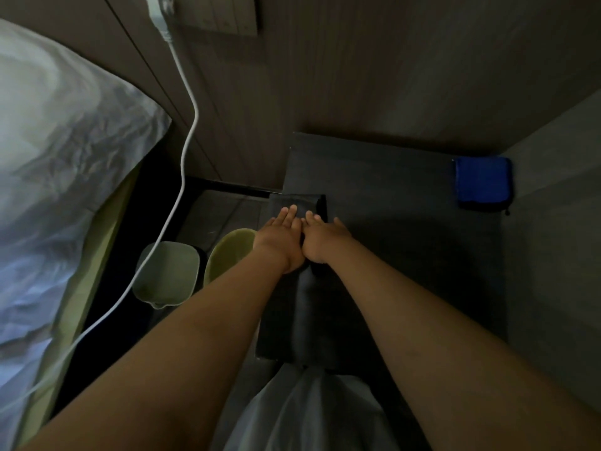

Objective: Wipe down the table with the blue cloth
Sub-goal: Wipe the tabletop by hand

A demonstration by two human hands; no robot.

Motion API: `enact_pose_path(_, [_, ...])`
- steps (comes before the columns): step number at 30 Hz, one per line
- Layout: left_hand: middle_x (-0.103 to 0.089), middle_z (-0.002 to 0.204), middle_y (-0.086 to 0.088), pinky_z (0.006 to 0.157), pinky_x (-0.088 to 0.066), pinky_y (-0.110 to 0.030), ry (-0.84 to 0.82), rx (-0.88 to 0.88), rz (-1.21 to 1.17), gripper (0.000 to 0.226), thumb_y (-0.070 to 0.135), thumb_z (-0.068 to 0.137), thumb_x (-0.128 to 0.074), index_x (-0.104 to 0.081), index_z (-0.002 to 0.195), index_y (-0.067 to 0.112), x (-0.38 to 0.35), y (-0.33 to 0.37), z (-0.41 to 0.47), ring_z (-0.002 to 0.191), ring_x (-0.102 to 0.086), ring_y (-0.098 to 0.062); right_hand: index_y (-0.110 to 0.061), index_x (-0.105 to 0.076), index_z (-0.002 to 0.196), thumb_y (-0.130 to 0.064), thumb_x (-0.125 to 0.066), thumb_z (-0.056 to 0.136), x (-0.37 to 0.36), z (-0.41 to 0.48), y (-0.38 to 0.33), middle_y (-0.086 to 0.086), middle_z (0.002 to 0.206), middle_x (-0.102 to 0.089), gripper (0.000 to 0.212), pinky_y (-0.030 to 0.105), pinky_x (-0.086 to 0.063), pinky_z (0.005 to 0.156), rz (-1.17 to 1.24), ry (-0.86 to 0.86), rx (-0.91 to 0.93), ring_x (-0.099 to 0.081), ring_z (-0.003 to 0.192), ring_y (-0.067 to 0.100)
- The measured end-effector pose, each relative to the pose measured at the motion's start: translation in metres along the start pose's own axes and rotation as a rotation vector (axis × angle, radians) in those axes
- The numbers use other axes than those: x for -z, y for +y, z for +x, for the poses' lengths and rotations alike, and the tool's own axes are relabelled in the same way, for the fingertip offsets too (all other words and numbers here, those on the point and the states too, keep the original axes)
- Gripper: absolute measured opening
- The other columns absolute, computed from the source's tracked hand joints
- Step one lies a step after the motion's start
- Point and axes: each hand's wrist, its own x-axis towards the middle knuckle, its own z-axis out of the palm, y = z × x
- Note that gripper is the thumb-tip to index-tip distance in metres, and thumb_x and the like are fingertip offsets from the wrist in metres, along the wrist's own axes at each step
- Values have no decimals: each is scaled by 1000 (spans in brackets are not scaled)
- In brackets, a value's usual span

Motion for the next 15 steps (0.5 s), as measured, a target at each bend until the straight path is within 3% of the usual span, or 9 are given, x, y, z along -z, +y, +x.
enact_pose_path(7, [16,159,-7,119,-4,-36,-38,-18,-22,79,43,95,-42,3,153,13,-27,2,-41,148,10,-20,-18,3,155,-31,-39,99,-33,-23,-19,3,162,11,71,48,1,120,-44,-51,9,5,149,18])
enact_pose_path(15, [18,158,-13,121,-5,-39,-113,-37,75,86,42,94,-46,9,152,10,-33,7,-45,147,12,-26,-9,5,153,-29,-56,92,-56,-33,-33,11,161,8,88,48,5,118,-258,27,-62,4,149,25])
